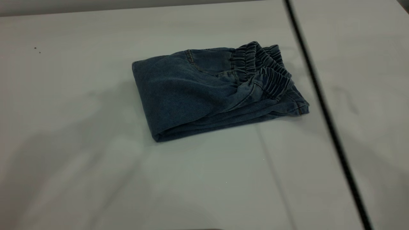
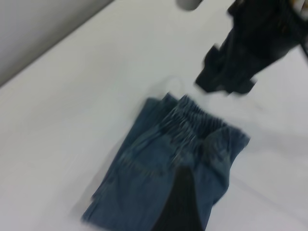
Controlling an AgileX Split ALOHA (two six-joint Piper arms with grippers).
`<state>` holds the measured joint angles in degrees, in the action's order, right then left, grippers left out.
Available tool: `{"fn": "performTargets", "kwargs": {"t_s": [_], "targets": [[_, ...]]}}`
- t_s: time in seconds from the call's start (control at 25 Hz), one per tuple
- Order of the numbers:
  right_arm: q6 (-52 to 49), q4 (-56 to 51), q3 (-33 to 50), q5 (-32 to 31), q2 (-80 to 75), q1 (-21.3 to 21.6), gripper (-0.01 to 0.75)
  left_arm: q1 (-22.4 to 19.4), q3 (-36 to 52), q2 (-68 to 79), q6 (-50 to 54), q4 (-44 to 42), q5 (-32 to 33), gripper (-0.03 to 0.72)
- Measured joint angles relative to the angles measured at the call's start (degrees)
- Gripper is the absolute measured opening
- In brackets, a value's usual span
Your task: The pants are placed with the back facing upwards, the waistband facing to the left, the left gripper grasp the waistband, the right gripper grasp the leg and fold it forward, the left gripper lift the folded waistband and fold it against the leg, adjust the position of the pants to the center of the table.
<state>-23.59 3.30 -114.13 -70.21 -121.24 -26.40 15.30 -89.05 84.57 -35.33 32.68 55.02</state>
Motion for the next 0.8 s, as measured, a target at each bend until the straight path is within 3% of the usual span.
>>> {"fn": "performTargets", "kwargs": {"t_s": [0.28, 0.52, 0.8], "targets": [[17.2, -13.4, 2.5, -0.5, 10.0, 0.0, 0.507, 0.0, 0.0, -11.5, 13.8, -16.5, 12.1, 0.590], [24.0, -15.5, 13.1, -1.0, 29.1, 0.0, 0.450, -0.1, 0.9, -18.7, 21.5, -23.5, 12.1, 0.590], [24.3, -11.8, 29.9, -1.7, 49.3, 0.0, 0.423, -0.1, 11.6, -28.7, 23.4, -24.3, 12.1, 0.590]]}}
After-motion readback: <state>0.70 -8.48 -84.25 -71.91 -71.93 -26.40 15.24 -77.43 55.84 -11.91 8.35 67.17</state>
